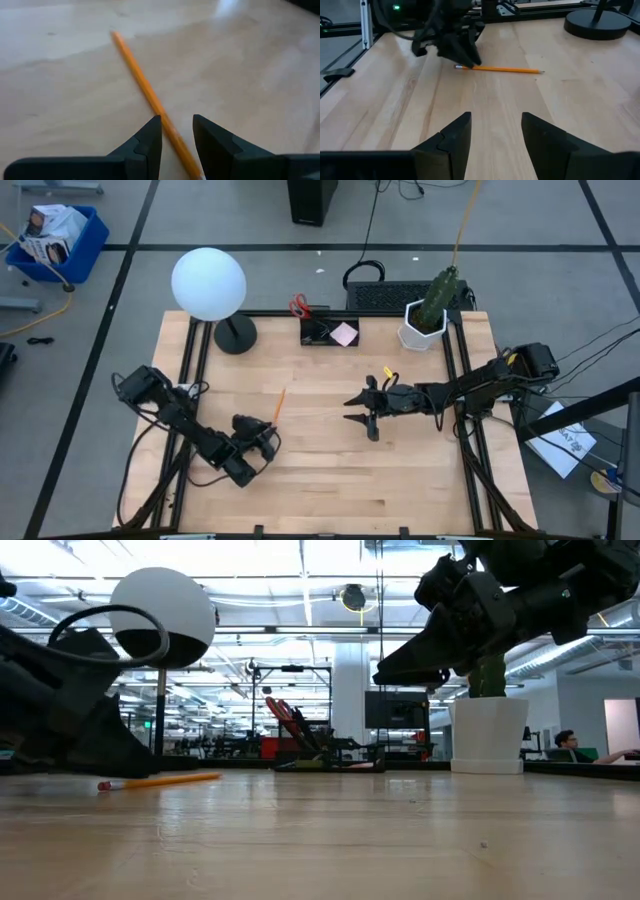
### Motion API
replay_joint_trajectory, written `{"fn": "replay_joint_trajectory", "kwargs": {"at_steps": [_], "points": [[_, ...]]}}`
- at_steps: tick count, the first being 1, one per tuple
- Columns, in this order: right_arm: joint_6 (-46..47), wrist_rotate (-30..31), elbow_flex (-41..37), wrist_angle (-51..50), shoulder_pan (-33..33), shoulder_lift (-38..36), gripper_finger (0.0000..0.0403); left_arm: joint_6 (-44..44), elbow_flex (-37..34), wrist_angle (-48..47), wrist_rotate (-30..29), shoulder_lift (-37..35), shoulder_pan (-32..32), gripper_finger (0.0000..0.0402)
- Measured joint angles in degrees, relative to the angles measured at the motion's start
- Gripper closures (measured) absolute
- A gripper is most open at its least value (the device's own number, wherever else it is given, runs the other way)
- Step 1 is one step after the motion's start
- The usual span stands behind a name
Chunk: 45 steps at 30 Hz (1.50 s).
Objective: Pick and place office supplies into organizer
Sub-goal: Put the pencil into the desk organizer
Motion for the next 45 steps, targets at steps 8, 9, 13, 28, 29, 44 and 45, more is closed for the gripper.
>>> {"fn": "replay_joint_trajectory", "kwargs": {"at_steps": [8, 9, 13, 28, 29, 44, 45], "points": [[0.2, 0.2, 0.0, -0.4, 0.8, 0.0, 0.0236, 2.5, 6.7, -7.5, 1.4, 3.2, 0.9, 0.0287], [0.1, 0.8, 0.0, -0.4, 1.0, 0.0, 0.0236, 1.8, 7.0, -8.6, 2.2, 3.5, 1.3, 0.0287], [-1.4, 2.9, 0.0, -0.4, 1.8, 0.0, 0.0236, 1.4, 8.0, -9.9, 5.3, 4.2, 4.4, 0.0287], [-1.5, 2.9, 0.0, -0.4, 1.9, 0.0, 0.0236, -3.2, 6.9, -11.3, 9.4, 4.1, 7.4, 0.0289], [-1.5, 2.9, 0.0, -0.4, 1.9, 0.0, 0.0236, -3.2, 6.8, -11.3, 9.4, 4.1, 7.5, 0.0295], [-1.5, 2.4, 0.0, -1.1, 1.9, 0.0, 0.0236, 1.5, 6.5, -8.8, 9.3, 4.3, 7.8, 0.0366], [-1.6, 1.8, 0.0, -1.8, 1.9, 0.0, 0.0236, 3.7, 6.4, -7.3, 9.1, 4.3, 7.8, 0.0371]]}}
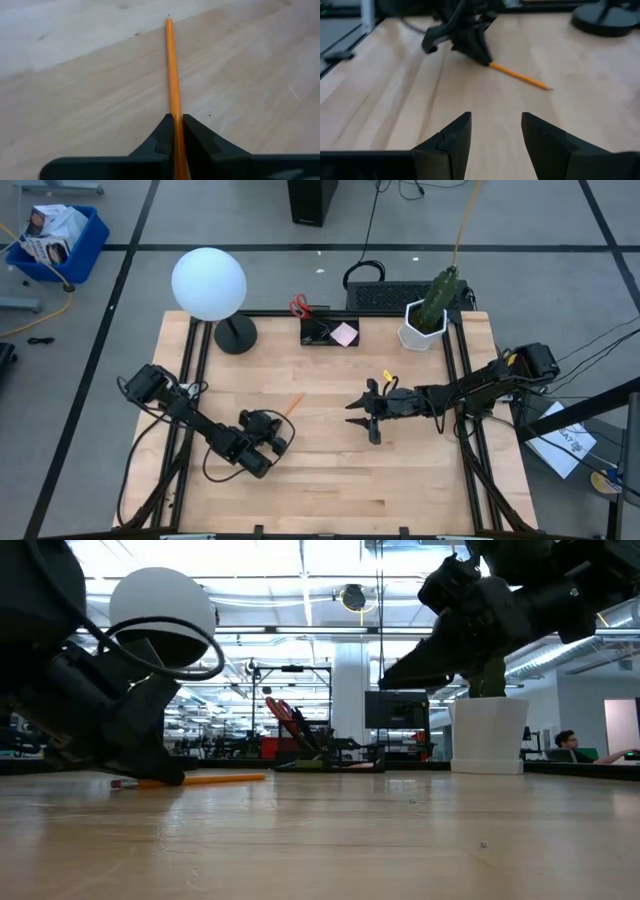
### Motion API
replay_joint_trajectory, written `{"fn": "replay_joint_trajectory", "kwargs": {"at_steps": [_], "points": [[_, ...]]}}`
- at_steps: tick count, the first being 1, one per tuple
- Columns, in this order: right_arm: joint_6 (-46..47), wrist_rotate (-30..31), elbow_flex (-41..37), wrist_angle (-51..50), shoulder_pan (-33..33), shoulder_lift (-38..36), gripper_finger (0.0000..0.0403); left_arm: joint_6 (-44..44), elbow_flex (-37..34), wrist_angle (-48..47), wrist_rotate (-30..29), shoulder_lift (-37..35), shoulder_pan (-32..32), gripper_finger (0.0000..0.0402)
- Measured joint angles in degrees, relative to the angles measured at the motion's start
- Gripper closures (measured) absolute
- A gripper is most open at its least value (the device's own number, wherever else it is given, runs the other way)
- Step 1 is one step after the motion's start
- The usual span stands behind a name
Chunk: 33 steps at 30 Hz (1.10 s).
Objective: Pick and place office supplies into organizer
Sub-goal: Put the pencil into the desk organizer
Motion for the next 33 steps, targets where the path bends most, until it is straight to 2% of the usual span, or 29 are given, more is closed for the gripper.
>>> {"fn": "replay_joint_trajectory", "kwargs": {"at_steps": [2, 6, 11, 17, 20, 25, 30, 33], "points": [[-1.0, -2.1, 0.0, -1.2, 0.0, 0.0, 0.0236, 4.4, 0.0, 3.3, 0.1, 0.1, 0.1, 0.0385], [-1.4, -5.6, 0.0, -3.1, 0.0, 0.0, 0.0236, 10.2, 0.1, 7.6, 1.7, 0.2, 0.3, 0.0382], [-1.3, -5.5, -0.4, -3.2, 1.3, 0.0, 0.0236, 20.5, 0.0, 12.1, 3.8, 0.2, 1.3, 0.0361], [-0.5, -4.9, -2.1, -3.6, 5.0, 0.6, 0.0236, 30.6, 0.2, 16.9, 8.7, 0.1, 3.0, 0.0386], [-0.4, -1.5, -2.5, -3.8, 7.1, 1.8, 0.0236, 33.5, 0.2, 18.6, 11.0, 0.1, 4.0, 0.0385], [-0.4, -0.6, -2.5, 3.7, 7.9, 6.3, 0.0236, 43.0, 0.1, 24.0, 15.9, 0.1, 6.2, 0.0362], [-2.0, -0.5, -2.5, 13.9, 7.4, 13.4, 0.0236, 51.5, 0.1, 29.6, 22.8, 0.2, 8.4, 0.038], [-3.1, -0.6, -2.5, 18.3, 6.6, 17.9, 0.0236, 53.5, 0.3, 30.7, 26.8, 0.2, 9.4, 0.0386]]}}
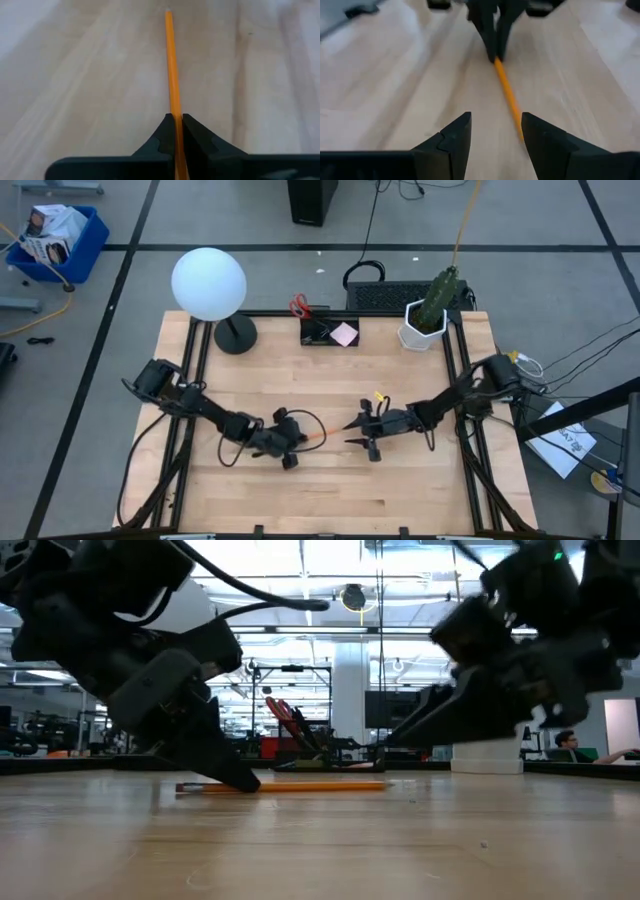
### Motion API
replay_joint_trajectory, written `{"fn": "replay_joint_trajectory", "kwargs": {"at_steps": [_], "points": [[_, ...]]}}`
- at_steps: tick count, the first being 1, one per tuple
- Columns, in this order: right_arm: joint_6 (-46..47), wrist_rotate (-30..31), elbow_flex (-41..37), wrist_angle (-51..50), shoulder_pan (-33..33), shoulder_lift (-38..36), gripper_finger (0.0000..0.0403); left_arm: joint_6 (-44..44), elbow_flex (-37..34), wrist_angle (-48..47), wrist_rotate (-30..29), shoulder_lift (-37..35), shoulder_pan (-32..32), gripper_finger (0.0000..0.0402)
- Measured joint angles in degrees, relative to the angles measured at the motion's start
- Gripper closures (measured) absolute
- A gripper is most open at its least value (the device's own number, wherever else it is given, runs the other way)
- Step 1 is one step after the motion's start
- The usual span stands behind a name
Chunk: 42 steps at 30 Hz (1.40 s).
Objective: Pick and place office supplies into organizer
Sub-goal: Put the pencil into the desk organizer
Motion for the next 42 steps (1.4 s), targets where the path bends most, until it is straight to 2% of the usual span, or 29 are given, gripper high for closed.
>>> {"fn": "replay_joint_trajectory", "kwargs": {"at_steps": [2, 8, 14, 20, 30, 35, 42], "points": [[-0.3, 0.0, 0.0, 1.9, -0.7, 2.7, 0.0236, 1.3, 0.0, 0.4, 2.2, 0.0, 0.6, 0.0382], [-0.6, -0.1, 0.2, 8.0, -2.6, 9.2, 0.0236, 3.0, -0.1, 1.8, 2.9, 0.0, 0.8, 0.0337], [-5.8, -0.2, 3.3, 10.0, -2.6, 13.8, 0.0236, 2.5, -0.1, 4.3, 3.1, 0.1, 0.7, 0.0337], [-3.0, -4.1, 8.1, 9.9, -3.4, 18.8, 0.0236, 1.7, -0.2, 8.7, 4.4, -0.6, 0.3, 0.0337], [-1.8, -7.7, 8.9, 11.4, -5.2, 23.1, 0.024, 3.5, -0.1, 9.0, 3.2, -11.5, -1.1, 0.0292], [-2.8, -8.9, 8.9, 10.8, -5.3, 23.2, 0.0284, 4.2, -0.1, 8.5, 1.1, -17.9, -2.3, 0.0275], [-2.1, -8.8, 8.9, 8.6, -5.5, 23.2, 0.0385, 4.6, -0.1, 7.8, -0.6, -22.6, -2.8, 0.0274]]}}
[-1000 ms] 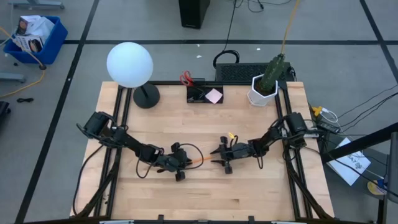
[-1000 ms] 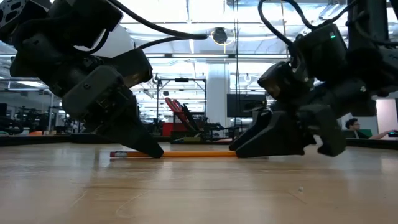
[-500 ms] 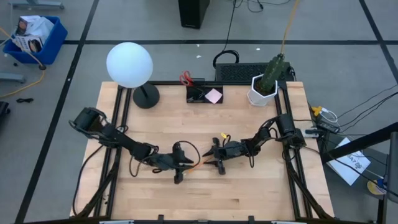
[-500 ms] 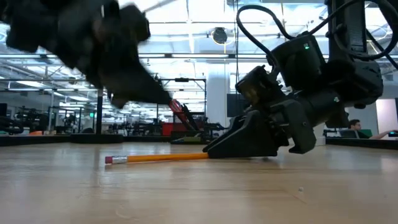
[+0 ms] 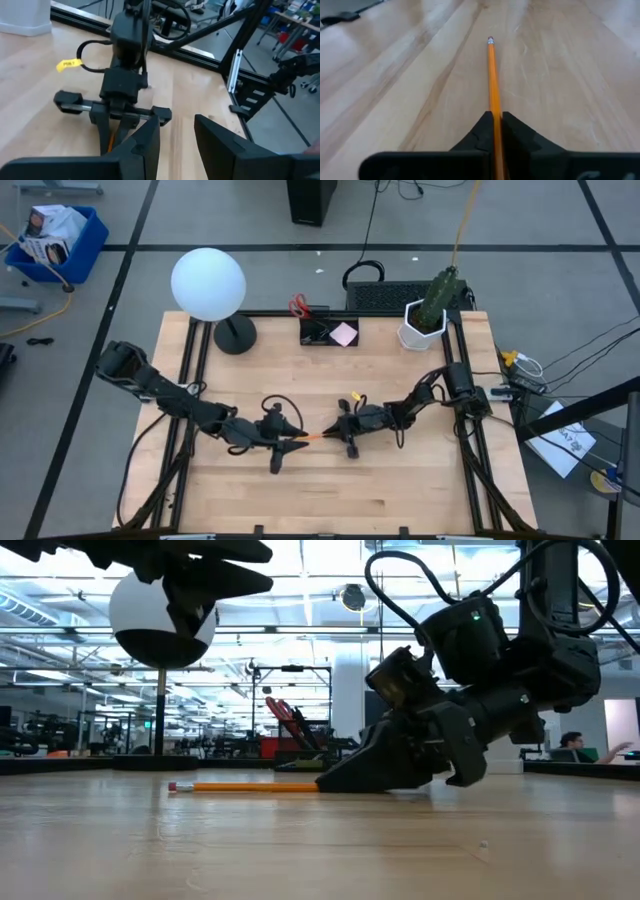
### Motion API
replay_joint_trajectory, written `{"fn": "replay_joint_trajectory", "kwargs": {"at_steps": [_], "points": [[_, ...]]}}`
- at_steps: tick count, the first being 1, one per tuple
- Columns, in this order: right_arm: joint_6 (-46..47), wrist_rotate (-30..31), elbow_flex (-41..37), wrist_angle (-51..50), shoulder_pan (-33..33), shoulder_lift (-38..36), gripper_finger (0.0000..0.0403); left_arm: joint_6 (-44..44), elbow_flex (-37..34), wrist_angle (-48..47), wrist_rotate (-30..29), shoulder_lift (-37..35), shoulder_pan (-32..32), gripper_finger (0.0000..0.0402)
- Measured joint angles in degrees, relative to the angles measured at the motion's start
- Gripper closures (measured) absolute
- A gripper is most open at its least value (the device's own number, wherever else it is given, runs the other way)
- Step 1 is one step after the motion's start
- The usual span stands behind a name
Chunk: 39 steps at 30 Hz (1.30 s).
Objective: Pick and place office supplies into organizer
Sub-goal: Put the pencil into the desk organizer
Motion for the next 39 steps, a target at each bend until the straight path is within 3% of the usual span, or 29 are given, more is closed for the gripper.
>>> {"fn": "replay_joint_trajectory", "kwargs": {"at_steps": [13, 27, 39], "points": [[7.5, -2.3, -0.1, 3.4, -1.3, -2.7, 0.0389, -4.8, 0.0, 0.3, -0.2, -0.3, 2.2, 0.0263], [7.4, -0.5, -0.3, -0.3, -1.3, -7.1, 0.039, -4.9, 0.1, 1.9, 0.1, -0.3, 3.7, 0.0142], [6.8, 1.5, -1.8, -1.3, -1.3, -12.3, 0.0391, -0.8, 0.1, 2.1, -0.7, -0.7, 4.0, 0.0163]]}}
